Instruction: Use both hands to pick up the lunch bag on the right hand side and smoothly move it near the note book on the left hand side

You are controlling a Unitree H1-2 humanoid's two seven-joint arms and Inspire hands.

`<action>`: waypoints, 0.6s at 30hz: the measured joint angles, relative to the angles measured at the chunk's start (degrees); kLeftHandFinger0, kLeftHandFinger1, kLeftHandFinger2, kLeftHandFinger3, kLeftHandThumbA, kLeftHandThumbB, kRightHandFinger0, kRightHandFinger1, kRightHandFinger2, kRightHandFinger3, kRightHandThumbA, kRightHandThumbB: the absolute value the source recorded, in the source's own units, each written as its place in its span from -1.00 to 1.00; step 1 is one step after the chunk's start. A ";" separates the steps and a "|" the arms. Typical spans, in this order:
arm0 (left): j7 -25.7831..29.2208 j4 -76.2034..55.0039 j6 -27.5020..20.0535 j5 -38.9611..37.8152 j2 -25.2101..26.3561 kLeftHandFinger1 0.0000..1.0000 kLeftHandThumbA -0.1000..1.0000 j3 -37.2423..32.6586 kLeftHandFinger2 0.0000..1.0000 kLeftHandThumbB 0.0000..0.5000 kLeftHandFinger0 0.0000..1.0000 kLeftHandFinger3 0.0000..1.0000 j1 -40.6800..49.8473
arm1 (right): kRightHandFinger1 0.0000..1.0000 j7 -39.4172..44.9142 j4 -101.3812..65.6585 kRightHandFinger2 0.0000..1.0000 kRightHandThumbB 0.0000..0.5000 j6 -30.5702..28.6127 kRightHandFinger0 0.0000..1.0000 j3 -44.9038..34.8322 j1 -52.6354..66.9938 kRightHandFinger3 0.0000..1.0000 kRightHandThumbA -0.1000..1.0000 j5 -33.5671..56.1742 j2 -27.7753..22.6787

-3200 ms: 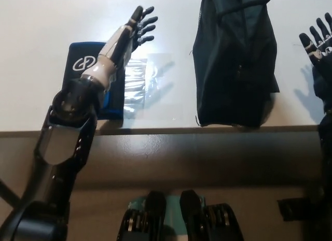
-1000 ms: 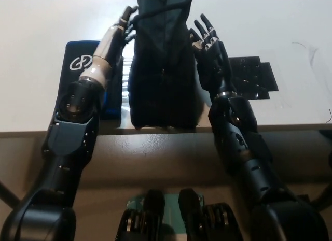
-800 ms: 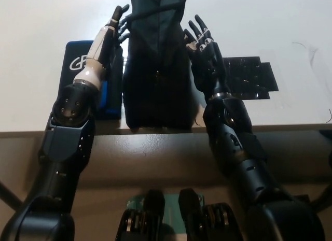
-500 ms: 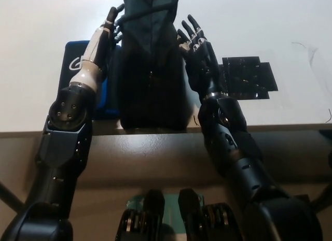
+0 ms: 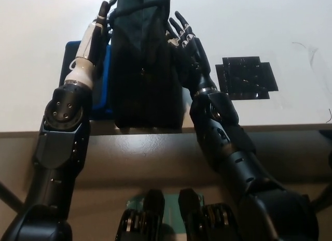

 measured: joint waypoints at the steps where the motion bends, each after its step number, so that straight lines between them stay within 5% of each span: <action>1: 0.01 -0.31 0.04 -0.04 0.01 1.00 1.00 0.09 1.00 0.20 1.00 1.00 0.20 | 1.00 0.01 0.21 1.00 0.04 0.00 1.00 0.00 -0.17 1.00 1.00 0.00 0.10; 4: 0.13 -0.48 0.05 -0.07 0.07 1.00 1.00 0.18 1.00 0.20 1.00 1.00 0.37 | 1.00 0.04 0.42 1.00 -0.05 0.00 1.00 0.02 -0.58 1.00 1.00 0.00 0.24; 9: 0.41 -0.96 0.47 0.10 0.37 1.00 1.00 0.01 1.00 0.40 1.00 1.00 0.70 | 1.00 -1.89 0.34 1.00 0.13 -1.40 1.00 3.55 -0.46 1.00 1.00 -3.11 -0.49; 18: 0.64 -3.37 1.83 1.65 1.18 1.00 1.00 -1.50 1.00 0.29 1.00 1.00 4.52 | 1.00 -6.77 -7.97 1.00 0.28 -1.95 1.00 8.46 5.37 1.00 1.00 -10.37 -4.55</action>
